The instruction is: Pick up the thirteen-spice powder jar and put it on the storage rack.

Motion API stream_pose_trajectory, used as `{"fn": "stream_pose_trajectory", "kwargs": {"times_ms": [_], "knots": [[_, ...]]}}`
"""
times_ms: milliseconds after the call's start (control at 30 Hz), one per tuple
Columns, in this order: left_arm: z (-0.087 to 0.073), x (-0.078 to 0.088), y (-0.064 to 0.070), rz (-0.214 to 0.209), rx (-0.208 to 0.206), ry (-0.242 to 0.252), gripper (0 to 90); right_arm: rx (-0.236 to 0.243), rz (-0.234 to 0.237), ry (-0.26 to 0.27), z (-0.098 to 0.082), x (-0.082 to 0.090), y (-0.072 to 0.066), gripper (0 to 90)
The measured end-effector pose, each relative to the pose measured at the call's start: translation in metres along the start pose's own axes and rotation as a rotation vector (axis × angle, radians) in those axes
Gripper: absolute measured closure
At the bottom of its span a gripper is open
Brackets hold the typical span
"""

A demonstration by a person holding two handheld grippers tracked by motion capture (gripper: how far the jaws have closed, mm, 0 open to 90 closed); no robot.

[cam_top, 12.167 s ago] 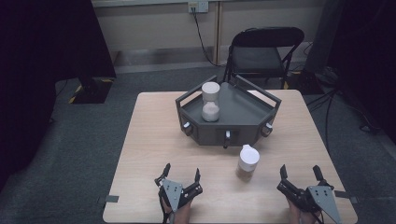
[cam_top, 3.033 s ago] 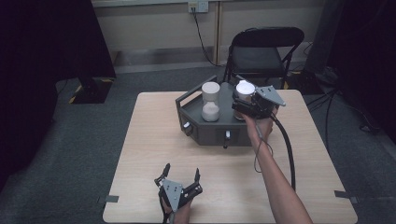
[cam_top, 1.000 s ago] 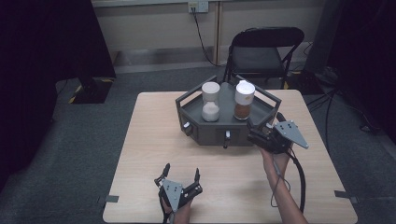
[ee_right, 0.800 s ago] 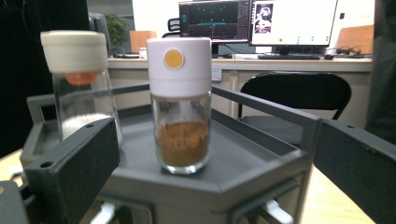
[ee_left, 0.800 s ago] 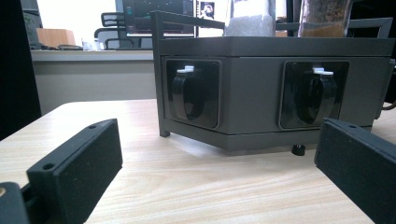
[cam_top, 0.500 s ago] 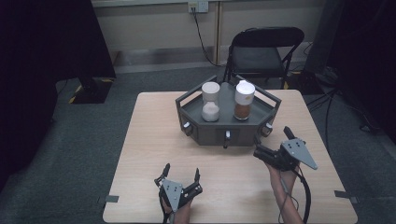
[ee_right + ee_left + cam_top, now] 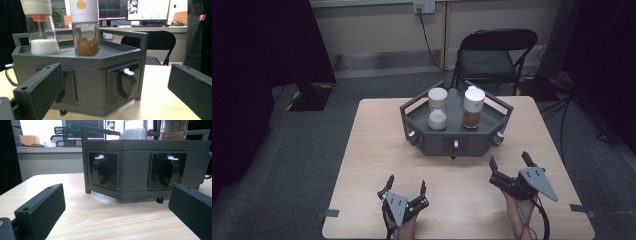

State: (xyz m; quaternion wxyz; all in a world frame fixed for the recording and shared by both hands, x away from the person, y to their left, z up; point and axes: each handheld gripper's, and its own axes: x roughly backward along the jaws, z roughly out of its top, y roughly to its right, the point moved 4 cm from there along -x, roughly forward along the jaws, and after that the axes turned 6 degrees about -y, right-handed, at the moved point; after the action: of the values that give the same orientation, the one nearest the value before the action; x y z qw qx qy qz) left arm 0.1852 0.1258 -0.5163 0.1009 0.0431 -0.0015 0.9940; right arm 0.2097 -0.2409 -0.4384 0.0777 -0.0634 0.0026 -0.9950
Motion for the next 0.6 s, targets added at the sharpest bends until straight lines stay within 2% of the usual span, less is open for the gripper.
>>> {"fn": "stream_pose_trajectory", "kwargs": {"times_ms": [233,600], "knots": [[0.0,0.0,0.0,0.0,0.0,0.0,0.2,0.021,-0.014,0.012,-0.009,0.009,0.0,0.0],[0.0,0.0,0.0,0.0,0.0,0.0,0.2,0.031,-0.015,-0.01,-0.024,0.017,-0.004,0.0]]}}
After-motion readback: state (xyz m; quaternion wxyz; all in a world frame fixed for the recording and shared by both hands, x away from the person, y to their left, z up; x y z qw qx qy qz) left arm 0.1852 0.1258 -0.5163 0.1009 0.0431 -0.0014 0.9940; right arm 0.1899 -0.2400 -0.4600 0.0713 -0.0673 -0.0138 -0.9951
